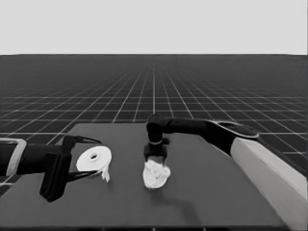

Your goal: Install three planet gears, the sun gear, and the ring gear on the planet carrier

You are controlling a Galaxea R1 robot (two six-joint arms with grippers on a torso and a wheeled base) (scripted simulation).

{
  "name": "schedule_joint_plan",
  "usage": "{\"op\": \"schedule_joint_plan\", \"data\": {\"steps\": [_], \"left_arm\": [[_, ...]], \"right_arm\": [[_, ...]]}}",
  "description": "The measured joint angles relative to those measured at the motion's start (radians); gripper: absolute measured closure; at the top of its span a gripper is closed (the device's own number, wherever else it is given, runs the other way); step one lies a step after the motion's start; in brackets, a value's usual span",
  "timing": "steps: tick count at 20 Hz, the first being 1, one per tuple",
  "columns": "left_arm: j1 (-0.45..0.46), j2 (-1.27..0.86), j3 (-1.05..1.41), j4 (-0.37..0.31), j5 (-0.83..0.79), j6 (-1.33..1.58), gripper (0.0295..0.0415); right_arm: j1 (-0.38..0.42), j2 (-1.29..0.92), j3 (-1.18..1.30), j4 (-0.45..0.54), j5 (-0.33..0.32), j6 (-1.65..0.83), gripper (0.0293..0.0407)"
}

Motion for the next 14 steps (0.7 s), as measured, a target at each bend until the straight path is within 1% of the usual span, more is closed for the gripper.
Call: {"op": "schedule_joint_plan", "data": {"steps": [4,5,6,7,8,10,14], "left_arm": [[0.0,0.0,0.0,0.0,0.0,0.0,0.0326],[0.0,0.0,0.0,0.0,0.0,0.0,0.0326],[0.0,0.0,0.0,0.0,0.0,0.0,0.0326],[0.0,0.0,0.0,0.0,0.0,0.0,0.0326],[0.0,0.0,0.0,0.0,0.0,0.0,0.0326],[0.0,0.0,0.0,0.0,0.0,0.0,0.0326],[0.0,0.0,0.0,0.0,0.0,0.0,0.0326]], "right_arm": [[0.005,-0.001,0.001,0.005,0.001,-0.039,0.0315],[-0.12,-0.278,0.455,-0.212,0.149,-0.46,0.0295],[-0.238,-0.695,0.796,-0.343,0.236,-0.727,0.0305],[-0.301,-0.953,0.996,-0.42,0.287,-0.884,0.0311],[-0.335,-1.098,1.117,-0.465,0.317,-0.977,0.0314],[-0.365,-1.227,1.229,-0.508,0.346,-1.063,0.0315],[-0.377,-1.284,1.281,-0.528,0.36,-1.103,0.0315]]}}
